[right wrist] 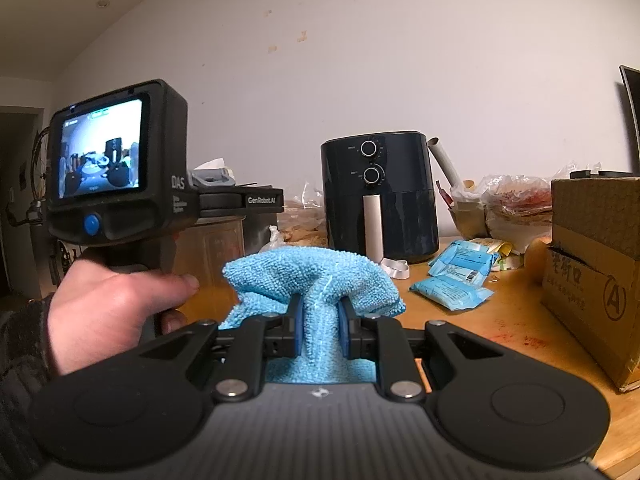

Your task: Clean container

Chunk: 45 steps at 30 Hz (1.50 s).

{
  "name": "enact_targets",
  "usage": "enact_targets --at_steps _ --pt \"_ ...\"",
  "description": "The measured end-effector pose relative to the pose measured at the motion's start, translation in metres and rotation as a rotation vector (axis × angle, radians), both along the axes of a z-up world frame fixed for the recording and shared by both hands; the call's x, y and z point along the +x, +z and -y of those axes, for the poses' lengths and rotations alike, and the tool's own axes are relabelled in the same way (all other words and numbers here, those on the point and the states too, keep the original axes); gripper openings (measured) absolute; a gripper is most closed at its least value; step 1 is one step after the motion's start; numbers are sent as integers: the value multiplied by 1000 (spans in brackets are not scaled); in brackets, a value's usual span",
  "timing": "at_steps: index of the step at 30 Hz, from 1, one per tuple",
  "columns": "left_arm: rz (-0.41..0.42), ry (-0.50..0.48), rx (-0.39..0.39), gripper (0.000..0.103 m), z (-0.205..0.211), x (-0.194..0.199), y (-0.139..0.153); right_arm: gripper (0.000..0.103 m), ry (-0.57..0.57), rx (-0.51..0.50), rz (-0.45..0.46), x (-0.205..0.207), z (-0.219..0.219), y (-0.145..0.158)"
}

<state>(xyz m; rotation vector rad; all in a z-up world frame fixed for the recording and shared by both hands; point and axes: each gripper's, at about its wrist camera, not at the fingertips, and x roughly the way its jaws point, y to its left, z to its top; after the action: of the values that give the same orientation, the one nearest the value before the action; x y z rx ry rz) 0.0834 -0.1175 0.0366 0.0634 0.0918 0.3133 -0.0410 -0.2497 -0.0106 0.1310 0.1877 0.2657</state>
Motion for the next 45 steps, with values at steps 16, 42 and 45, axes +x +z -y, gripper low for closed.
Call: enact_targets --at_steps 16,42,45 --pt "26 -193 12 96 -22 -5 -7 13 2 -2 0 0 -2 1" --pt "31 -666 5 96 -73 -1 -13 13 13 -8 0 1 -7 4" --pt "22 -706 -5 96 -78 3 -13 13 14 -8 0 1 -8 4"
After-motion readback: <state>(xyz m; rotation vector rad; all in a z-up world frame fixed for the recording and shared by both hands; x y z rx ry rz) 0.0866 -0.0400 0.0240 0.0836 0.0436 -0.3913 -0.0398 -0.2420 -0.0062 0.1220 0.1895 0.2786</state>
